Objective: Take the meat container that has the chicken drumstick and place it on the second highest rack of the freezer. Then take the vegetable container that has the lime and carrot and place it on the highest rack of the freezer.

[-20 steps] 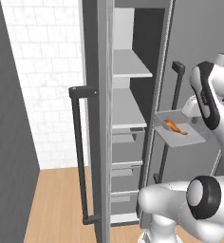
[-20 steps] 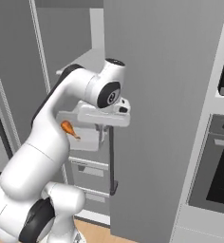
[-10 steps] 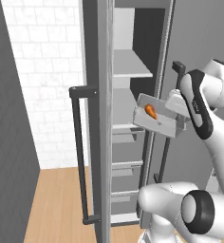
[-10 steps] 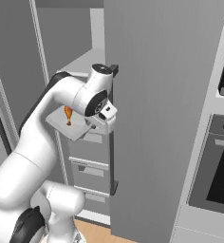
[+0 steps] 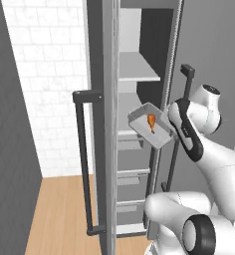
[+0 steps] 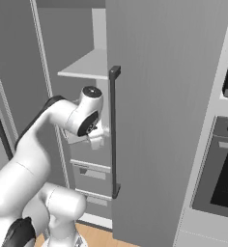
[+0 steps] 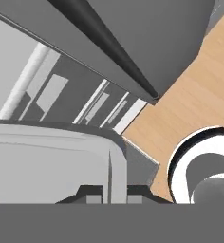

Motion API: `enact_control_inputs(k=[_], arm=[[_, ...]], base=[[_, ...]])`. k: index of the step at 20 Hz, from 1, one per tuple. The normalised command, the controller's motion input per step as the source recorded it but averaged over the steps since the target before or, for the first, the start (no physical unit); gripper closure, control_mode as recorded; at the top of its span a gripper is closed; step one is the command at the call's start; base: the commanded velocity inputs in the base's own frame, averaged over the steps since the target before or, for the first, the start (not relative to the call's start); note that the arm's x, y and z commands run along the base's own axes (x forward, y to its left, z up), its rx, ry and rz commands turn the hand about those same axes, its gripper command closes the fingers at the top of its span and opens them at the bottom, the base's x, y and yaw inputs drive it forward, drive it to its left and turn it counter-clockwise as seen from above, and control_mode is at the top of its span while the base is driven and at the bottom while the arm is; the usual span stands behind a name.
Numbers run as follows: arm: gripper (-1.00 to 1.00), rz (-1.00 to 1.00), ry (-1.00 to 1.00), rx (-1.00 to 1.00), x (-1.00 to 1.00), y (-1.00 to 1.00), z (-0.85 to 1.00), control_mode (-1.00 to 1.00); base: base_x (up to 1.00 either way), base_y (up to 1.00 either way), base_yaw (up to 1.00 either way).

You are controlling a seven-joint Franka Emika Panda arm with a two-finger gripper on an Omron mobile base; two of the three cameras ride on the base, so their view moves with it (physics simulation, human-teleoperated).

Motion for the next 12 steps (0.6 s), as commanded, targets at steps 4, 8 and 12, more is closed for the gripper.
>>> enact_control_inputs(k=[4, 8, 12], arm=[[1.0, -0.31, 0.02, 0.09, 0.52, 0.25, -0.57, -1.0], [1.0, -0.29, 0.0, 0.16, 0.65, 0.07, -0.39, -1.0], [1.0, -0.22, 0.0, 0.17, 0.64, 0.13, -0.09, -1.0]], base=[[0.0, 0.0, 0.0], [0.0, 0.0, 0.0], [0.0, 0.0, 0.0]])
